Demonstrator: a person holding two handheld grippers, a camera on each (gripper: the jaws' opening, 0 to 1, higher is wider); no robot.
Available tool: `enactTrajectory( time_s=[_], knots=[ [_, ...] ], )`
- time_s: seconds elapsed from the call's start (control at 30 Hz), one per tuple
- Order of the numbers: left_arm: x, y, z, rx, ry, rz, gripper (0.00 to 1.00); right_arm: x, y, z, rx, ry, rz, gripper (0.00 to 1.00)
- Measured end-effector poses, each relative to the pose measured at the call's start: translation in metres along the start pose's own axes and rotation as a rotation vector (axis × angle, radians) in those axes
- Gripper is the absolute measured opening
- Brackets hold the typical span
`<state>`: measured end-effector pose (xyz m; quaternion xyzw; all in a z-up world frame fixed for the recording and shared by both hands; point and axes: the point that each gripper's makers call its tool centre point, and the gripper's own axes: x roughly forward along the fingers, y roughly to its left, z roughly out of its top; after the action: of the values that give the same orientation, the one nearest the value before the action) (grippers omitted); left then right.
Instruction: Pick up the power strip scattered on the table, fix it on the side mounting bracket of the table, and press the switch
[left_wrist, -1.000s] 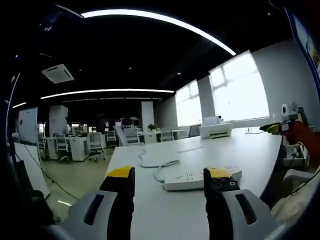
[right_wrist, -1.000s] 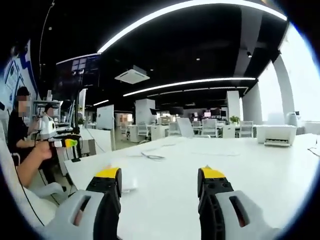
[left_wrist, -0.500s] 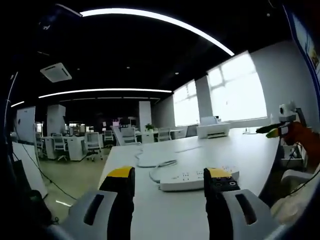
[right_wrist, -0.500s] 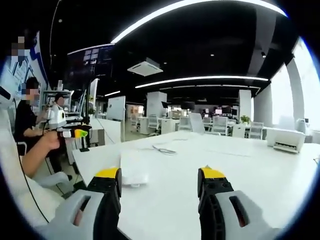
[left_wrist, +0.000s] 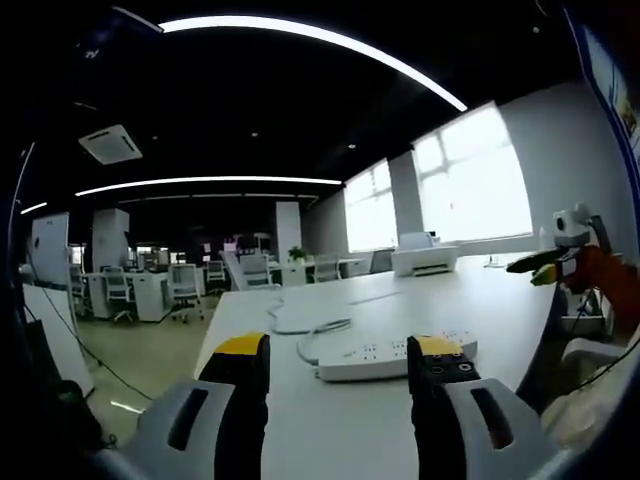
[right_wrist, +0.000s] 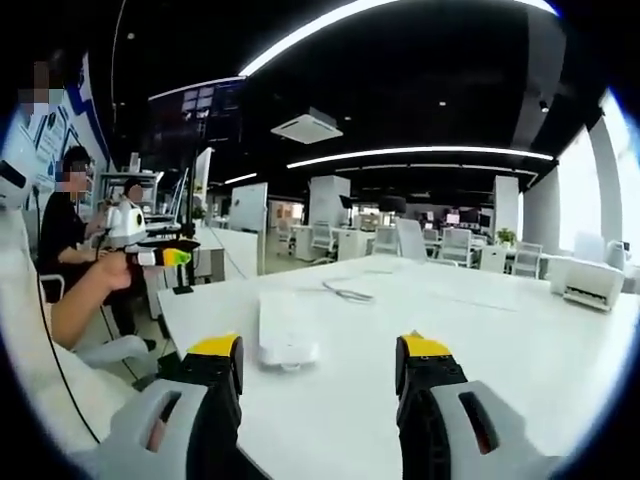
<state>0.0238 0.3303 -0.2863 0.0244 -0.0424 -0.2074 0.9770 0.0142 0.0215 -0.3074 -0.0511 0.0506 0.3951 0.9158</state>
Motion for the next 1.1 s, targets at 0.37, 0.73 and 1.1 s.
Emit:
enactTrajectory(
  time_s=[0.37,0.73,1.1],
  knots=[
    [-0.001,0.003,-0.001,-0.003,-0.001,0.002,0.59,0.011,0.01,-0.009,0.011,0.018,0.033,0.58],
    [0.002,-0.002,-0.003,-0.012,0.004,-0.016,0.59,0.021,0.013,-0.014,-0.004,0.046,0.052,0.58],
    [0.003,-0.005,-0.004,-0.016,0.002,-0.024,0.59,0.038,0.018,-0.021,0.001,0.059,0.08,0.61]
  ],
)
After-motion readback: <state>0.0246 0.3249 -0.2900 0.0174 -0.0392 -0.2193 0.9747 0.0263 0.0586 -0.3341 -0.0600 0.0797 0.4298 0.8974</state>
